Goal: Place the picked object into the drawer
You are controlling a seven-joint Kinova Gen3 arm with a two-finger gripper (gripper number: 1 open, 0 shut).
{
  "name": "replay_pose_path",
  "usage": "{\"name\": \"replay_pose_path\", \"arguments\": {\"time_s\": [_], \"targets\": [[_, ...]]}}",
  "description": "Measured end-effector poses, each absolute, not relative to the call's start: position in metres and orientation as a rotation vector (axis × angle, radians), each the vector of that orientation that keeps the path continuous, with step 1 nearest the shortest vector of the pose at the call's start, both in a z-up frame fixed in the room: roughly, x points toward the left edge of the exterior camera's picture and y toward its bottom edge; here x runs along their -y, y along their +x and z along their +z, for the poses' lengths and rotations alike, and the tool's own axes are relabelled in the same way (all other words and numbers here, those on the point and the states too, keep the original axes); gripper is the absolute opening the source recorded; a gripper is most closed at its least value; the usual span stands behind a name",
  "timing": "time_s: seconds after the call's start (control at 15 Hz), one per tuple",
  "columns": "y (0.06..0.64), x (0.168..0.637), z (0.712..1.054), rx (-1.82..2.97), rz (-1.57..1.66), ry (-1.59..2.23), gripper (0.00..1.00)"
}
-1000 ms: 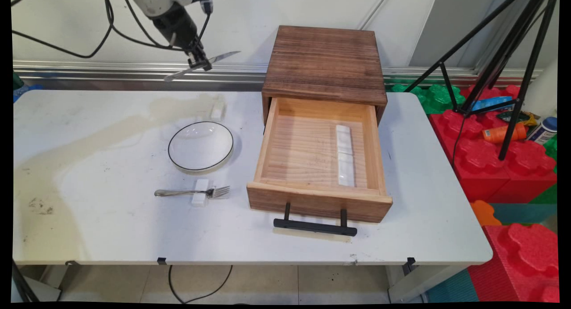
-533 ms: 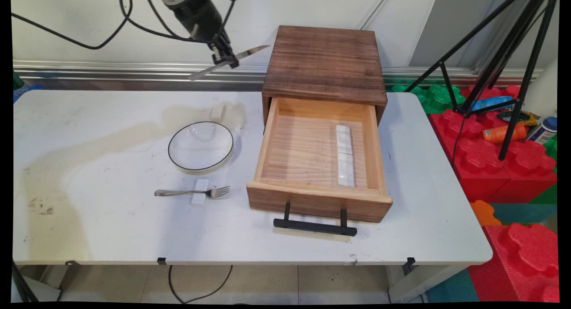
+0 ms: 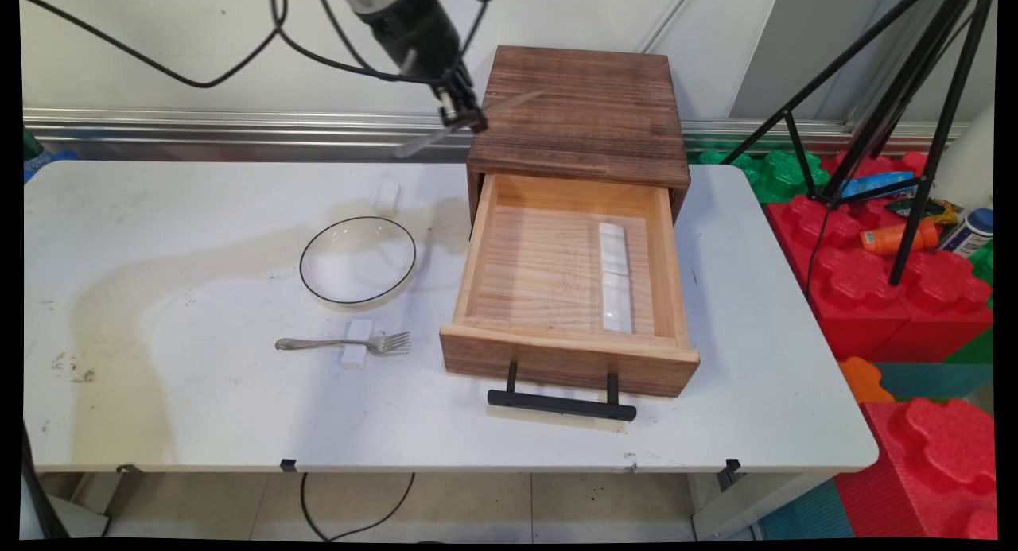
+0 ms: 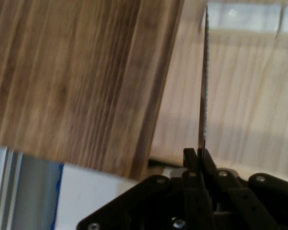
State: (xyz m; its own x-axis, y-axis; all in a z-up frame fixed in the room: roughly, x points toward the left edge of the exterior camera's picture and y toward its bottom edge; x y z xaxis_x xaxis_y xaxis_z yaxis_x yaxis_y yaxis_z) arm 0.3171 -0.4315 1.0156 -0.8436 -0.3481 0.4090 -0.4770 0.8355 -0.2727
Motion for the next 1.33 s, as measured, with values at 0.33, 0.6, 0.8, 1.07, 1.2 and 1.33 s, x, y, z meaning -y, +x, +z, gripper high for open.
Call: {"name": "replay_pose_path", "arguments": {"time_s": [0.33,0.6,0.8,1.07,1.2,1.33], "targets": [[0.277,0.436,1.011,2.647,0.493,0.575,0.00],[0.249,0.443,1.002,2.629,0.462,0.535,0.00],[0.234,0.448,0.993,2.619,0.445,0.506,0.00],[0.217,0.457,0.977,2.602,0.415,0.475,0.00],[0.212,0.461,0.966,2.593,0.392,0.461,0.00],[0.210,0.464,0.958,2.586,0.379,0.452,0.00]]}}
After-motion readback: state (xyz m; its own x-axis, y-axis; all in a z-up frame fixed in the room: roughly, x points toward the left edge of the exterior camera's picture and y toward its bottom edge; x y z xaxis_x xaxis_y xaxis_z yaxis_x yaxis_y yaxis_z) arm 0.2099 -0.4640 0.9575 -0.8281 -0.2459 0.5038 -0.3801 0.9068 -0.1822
